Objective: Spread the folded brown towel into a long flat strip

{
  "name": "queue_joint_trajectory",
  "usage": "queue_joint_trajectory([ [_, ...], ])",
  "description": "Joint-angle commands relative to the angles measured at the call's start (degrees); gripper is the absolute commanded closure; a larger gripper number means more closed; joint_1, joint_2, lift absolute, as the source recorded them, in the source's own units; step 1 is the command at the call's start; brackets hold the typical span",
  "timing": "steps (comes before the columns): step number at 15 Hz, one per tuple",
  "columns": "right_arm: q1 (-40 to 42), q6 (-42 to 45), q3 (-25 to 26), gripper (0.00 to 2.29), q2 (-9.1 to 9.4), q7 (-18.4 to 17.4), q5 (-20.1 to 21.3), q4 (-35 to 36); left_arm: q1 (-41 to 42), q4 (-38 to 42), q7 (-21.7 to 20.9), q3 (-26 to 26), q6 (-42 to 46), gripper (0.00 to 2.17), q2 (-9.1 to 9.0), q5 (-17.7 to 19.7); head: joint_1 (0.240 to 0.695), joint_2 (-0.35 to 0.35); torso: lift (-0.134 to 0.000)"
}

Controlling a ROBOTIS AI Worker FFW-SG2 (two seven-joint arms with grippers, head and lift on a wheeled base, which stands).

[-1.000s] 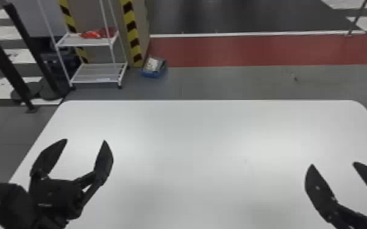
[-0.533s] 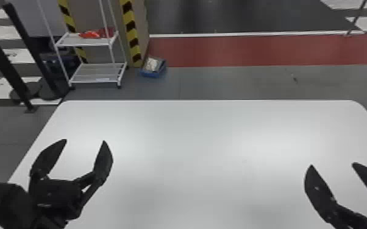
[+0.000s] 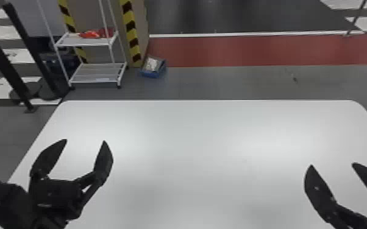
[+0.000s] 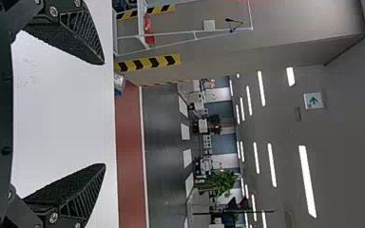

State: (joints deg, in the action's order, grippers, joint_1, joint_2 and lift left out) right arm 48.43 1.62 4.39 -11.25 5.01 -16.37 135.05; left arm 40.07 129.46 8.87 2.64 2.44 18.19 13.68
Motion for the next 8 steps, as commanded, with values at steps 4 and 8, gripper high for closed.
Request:
queue_joint_trajectory([
  [4,0.2,0.0,0.0,0.12,0.0,0.0,0.0,0.2,0.0,0.0,0.0,0.0,0.1,0.14,0.0,0.0,0.695,0.065,-0.125],
  [8,0.3,0.0,0.1,0.12,0.0,0.0,-0.1,0.4,0.0,0.0,-0.1,0.0,0.1,0.14,0.18,0.0,0.695,0.066,-0.125],
])
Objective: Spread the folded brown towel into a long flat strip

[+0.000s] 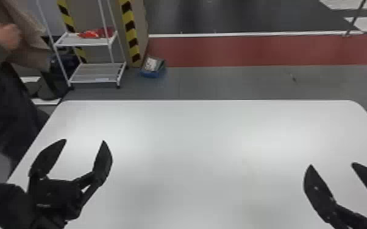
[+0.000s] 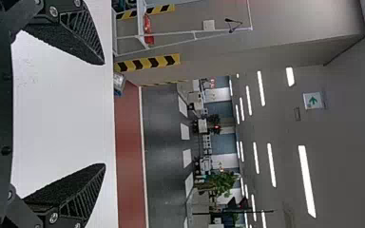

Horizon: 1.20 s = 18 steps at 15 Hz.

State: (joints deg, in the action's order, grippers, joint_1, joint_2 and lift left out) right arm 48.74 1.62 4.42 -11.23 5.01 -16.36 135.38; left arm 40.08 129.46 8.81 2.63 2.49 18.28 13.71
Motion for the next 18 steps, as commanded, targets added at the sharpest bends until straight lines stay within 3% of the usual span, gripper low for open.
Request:
queue_joint_trajectory([
  [1,0.1,0.0,0.1,0.12,-0.02,0.0,-0.1,0.1,0.0,0.1,0.0,0.0,0.0,0.14,0.09,0.0,0.695,0.066,-0.125],
  [18,0.1,0.0,0.1,0.12,-0.11,0.0,-0.1,0.1,0.1,0.3,0.1,-0.5,-0.2,0.14,0.0,0.0,0.695,0.058,-0.125],
])
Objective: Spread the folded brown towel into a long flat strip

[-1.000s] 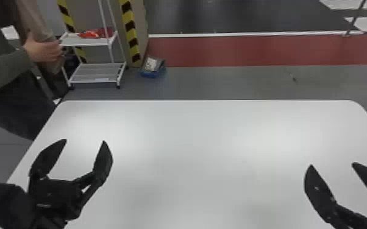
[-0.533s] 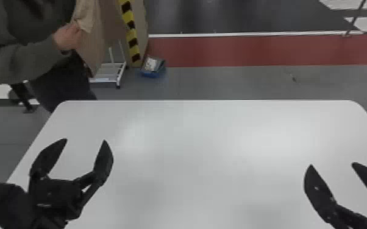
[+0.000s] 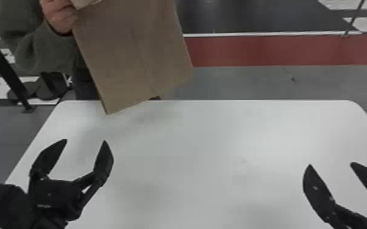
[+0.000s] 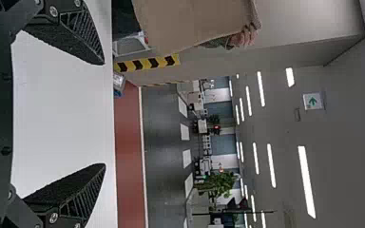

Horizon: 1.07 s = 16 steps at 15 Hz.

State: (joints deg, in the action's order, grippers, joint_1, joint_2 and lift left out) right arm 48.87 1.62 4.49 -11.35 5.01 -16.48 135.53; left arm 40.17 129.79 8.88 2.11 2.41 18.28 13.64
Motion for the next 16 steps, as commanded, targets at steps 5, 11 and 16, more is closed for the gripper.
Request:
queue_joint_trajectory([
  [5,0.0,0.0,-0.1,0.12,0.28,0.0,0.1,0.0,0.0,-0.2,0.0,0.0,0.1,0.14,0.0,0.1,0.695,0.059,-0.125],
  [11,0.4,0.0,-0.1,0.12,0.36,0.0,0.1,0.2,0.1,-0.1,-0.1,0.0,0.1,0.14,0.18,0.1,0.695,0.059,-0.125],
  [16,0.7,0.0,0.0,0.12,0.28,0.0,0.1,0.7,0.2,0.1,-0.1,-0.1,0.1,0.14,0.27,0.1,0.695,0.058,-0.125],
])
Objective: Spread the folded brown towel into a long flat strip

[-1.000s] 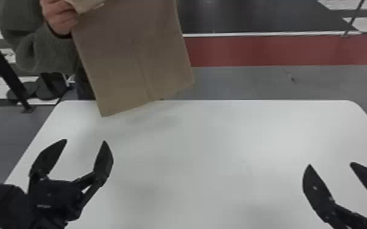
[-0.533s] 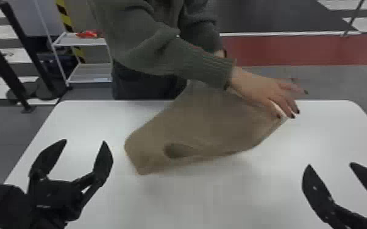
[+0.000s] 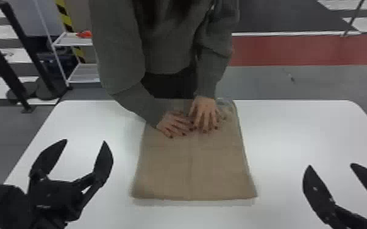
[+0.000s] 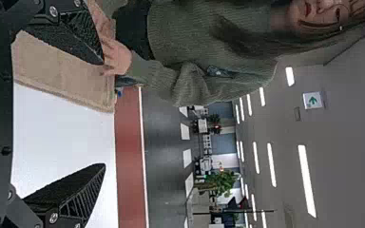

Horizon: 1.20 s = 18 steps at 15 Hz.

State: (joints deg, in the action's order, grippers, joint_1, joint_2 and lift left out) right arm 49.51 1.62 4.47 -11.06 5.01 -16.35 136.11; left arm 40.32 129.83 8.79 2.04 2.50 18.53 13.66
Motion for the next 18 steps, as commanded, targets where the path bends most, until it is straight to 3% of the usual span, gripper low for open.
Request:
queue_joint_trajectory([
  [1,0.1,0.0,0.0,0.12,-0.01,0.0,0.0,0.2,0.0,0.2,0.0,0.0,0.0,0.14,0.01,0.0,0.695,0.058,-0.125],
  [18,0.1,0.0,-0.3,0.12,0.69,0.0,0.3,0.0,0.3,0.0,0.0,0.1,0.4,0.14,0.19,0.0,0.695,0.058,-0.125],
])
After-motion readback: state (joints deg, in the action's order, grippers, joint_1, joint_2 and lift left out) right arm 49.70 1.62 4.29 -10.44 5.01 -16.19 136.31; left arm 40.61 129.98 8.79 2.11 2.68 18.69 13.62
